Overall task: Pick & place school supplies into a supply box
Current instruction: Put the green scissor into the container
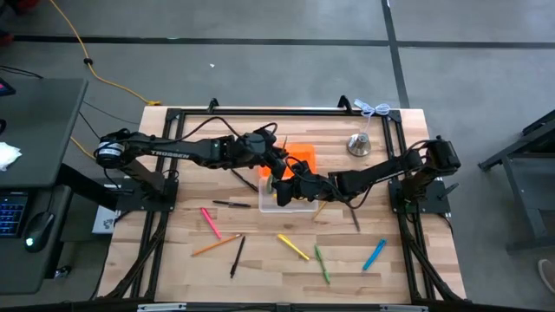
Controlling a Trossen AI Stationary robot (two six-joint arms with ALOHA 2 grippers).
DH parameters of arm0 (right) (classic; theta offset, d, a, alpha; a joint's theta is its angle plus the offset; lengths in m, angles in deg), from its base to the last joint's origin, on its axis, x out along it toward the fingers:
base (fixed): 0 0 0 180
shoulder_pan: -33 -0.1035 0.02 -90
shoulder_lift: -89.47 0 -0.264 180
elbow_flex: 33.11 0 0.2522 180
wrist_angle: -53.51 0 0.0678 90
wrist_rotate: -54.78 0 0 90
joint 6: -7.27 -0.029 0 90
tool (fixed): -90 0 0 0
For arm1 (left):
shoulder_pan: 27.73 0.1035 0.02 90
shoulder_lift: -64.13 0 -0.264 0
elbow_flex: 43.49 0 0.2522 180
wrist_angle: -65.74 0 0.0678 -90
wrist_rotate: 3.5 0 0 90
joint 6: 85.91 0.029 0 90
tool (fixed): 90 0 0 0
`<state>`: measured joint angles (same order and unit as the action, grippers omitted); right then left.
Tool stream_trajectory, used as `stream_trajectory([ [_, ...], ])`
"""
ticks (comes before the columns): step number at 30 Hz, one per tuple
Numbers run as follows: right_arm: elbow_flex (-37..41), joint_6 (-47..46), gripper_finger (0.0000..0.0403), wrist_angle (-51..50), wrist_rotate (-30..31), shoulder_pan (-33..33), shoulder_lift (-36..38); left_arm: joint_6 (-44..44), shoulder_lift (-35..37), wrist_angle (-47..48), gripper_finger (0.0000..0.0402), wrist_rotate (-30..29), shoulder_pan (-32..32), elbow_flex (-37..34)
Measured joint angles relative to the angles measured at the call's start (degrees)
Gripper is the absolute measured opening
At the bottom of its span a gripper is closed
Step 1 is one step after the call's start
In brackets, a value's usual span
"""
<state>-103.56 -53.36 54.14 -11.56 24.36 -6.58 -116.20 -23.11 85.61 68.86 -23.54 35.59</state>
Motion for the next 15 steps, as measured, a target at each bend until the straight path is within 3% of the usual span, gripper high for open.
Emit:
stream_trajectory([
  [4,0.09,0.10,0.0050,0.04,0.27,0.09,-0.07,0.76,0.09,0.19,0.0018,2.55,-0.05,0.09],
  [15,0.07,0.65,0.0018,1.22,-0.44,0.00,-0.04,0.60,-0.02,1.49,0.0013,3.95,-0.02,0.02],
])
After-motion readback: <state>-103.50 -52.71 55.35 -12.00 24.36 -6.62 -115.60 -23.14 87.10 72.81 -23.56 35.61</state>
